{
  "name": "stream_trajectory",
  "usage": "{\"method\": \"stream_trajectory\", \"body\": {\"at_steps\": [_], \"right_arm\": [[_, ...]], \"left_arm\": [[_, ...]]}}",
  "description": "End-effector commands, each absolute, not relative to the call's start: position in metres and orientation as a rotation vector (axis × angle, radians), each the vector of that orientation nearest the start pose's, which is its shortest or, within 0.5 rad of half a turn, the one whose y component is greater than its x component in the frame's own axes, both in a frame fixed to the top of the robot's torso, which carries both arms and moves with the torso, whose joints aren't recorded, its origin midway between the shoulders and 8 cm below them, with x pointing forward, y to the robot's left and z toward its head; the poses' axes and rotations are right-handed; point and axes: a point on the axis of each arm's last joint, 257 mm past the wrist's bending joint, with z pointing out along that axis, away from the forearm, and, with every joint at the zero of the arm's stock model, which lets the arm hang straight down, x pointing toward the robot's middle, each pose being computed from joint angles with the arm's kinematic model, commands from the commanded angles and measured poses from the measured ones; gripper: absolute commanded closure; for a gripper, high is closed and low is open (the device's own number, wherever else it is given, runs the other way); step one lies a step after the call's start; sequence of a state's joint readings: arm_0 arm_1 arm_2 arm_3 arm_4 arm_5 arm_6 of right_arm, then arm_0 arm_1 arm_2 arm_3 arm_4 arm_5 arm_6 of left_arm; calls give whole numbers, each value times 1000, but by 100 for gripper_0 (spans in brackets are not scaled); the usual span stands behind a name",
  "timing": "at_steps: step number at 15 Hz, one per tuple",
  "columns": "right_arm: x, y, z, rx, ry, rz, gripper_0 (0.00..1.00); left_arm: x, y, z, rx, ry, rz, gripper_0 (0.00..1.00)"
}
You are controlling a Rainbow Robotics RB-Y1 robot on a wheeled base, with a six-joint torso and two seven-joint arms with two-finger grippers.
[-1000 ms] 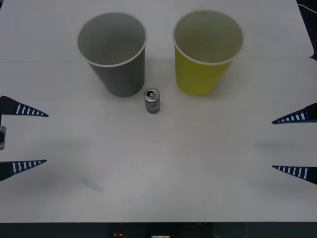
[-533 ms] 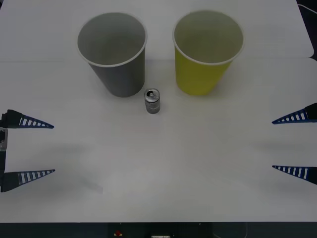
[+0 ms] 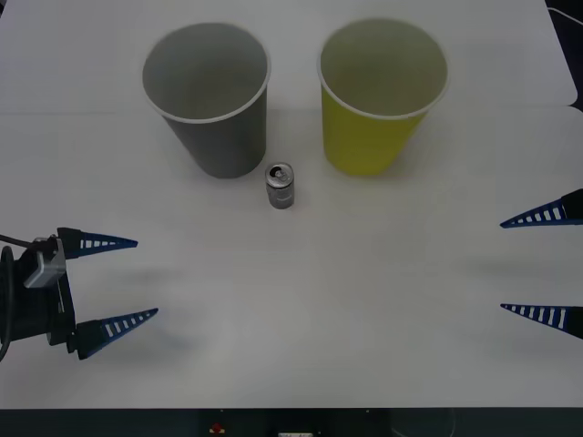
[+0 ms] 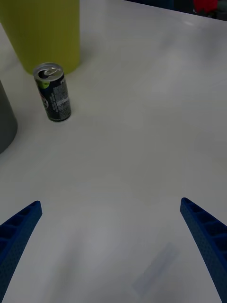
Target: Put the can into the green bin and the plastic bottle into the gray bin
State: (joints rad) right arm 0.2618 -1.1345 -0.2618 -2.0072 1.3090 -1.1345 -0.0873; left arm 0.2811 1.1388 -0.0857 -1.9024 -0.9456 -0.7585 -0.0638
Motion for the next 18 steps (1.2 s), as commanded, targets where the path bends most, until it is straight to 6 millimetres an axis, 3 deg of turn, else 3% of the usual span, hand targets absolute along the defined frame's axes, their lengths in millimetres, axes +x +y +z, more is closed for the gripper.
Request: {"method": "stream_trajectory", "body": {"at_steps": [1,9,18], "right_arm": [[341,-286,-167,-1634,1596,209,0],[341,-286,-167,-1634,1596,209,0],[341,-286,-167,-1634,1596,209,0]], "left_arm": [[352,222,-219,1043,1689,-530,0],[371,162,-226,724,1725,-709,0],[432,124,-239,477,1748,-533,0]]}}
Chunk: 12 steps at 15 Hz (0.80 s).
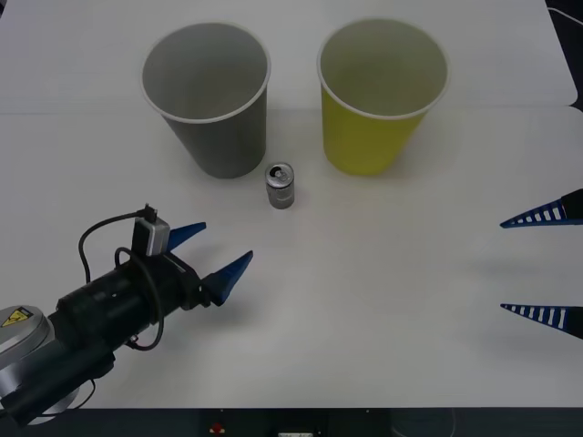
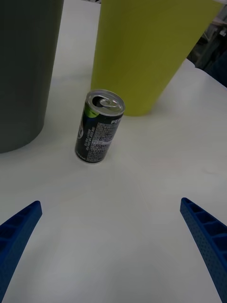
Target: Put the can into the green bin and the plastic bottle into the gray bin
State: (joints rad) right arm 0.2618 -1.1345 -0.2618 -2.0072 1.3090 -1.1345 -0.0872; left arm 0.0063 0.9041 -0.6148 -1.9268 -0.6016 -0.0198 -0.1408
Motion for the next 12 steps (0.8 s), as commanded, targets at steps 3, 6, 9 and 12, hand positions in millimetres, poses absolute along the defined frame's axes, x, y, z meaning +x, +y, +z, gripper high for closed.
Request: {"method": "stream_trajectory", "body": {"at_steps": [3,6,9,12], "right_arm": [[341,-286,-167,-1634,1596,209,0],[341,-286,-167,-1634,1596,209,0],[341,-286,-167,-1634,1596,209,0],[341,-286,-167,-1634,1596,209,0]], "left_arm": [[453,117,-246,482,1726,-393,0],[476,107,-253,487,1703,-350,0],[496,91,-255,486,1680,-326,0],[514,78,-255,483,1666,-308,0]]}}
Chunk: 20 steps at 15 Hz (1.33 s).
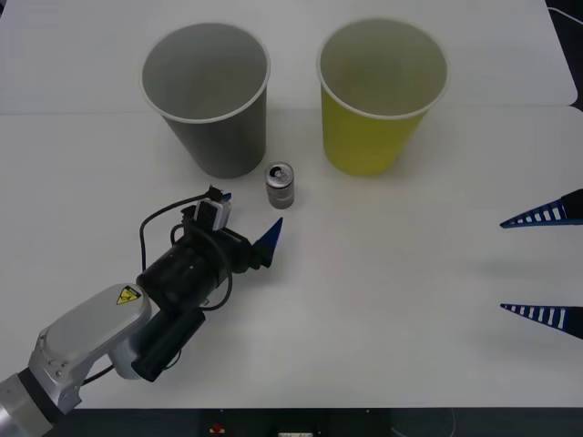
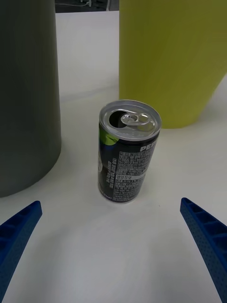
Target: Put the can into the green bin and the plastic bottle into the gray bin
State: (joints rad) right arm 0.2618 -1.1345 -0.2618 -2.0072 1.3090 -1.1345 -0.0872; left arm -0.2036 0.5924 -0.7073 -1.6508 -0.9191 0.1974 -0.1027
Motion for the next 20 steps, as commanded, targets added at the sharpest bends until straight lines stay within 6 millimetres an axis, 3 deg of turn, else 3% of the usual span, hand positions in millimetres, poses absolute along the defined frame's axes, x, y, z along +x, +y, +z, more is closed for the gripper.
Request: {"method": "stream_trajectory", "body": {"at_steps": [1,8,14,20], "right_arm": [[341,-286,-167,-1634,1596,209,0],[341,-286,-167,-1634,1596,209,0],[341,-286,-167,-1634,1596,209,0],[341,-286,-167,-1634,1596,209,0]], "left_arm": [[518,76,-256,478,1666,-308,0],[540,60,-249,479,1650,-305,0],[559,50,-255,483,1663,-289,0],[564,41,-248,470,1657,-309,0]]}}
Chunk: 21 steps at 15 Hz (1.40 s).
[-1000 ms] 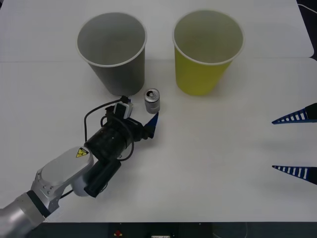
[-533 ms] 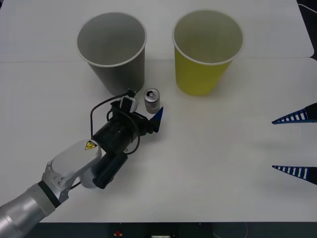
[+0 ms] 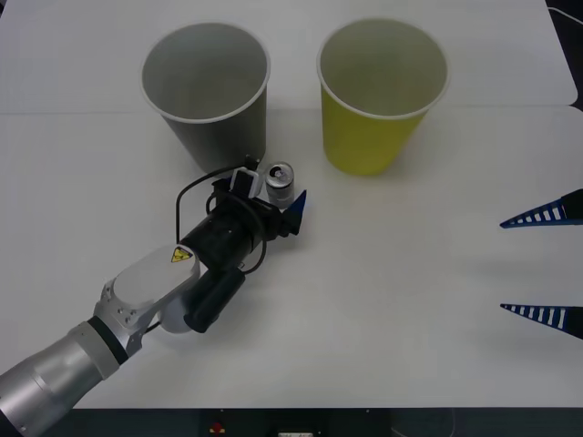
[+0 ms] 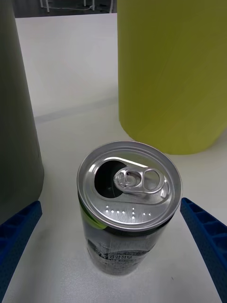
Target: Put the can into the green bin and the plastic bottle into the gray bin
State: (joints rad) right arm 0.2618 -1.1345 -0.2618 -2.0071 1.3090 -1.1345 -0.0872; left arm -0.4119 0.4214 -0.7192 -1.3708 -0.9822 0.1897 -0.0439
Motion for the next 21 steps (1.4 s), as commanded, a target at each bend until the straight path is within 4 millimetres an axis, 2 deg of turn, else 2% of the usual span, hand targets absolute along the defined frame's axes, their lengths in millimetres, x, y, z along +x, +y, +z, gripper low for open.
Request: {"method": "stream_trajectory", "body": {"at_steps": [1,4,5,6,7,18,21], "right_arm": [[341,-286,-167,-1634,1596,209,0],[341,-286,-167,-1634,1596,209,0],[341,-286,-167,-1634,1596,209,0],[341,-286,-167,-1634,1596,209,0],[341,-286,-167,-1634,1596,209,0],[341,-286,-167,-1634,1596,209,0],[341,-286,-167,-1634,1596,209,0]], "left_arm": [[563,41,-249,468,1660,-312,0],[563,39,-248,470,1658,-318,0],[562,39,-249,472,1658,-319,8],[562,37,-248,473,1656,-321,36],[562,36,-249,473,1657,-324,100],[559,36,-248,502,1650,-338,100],[546,43,-247,504,1651,-376,100]]}}
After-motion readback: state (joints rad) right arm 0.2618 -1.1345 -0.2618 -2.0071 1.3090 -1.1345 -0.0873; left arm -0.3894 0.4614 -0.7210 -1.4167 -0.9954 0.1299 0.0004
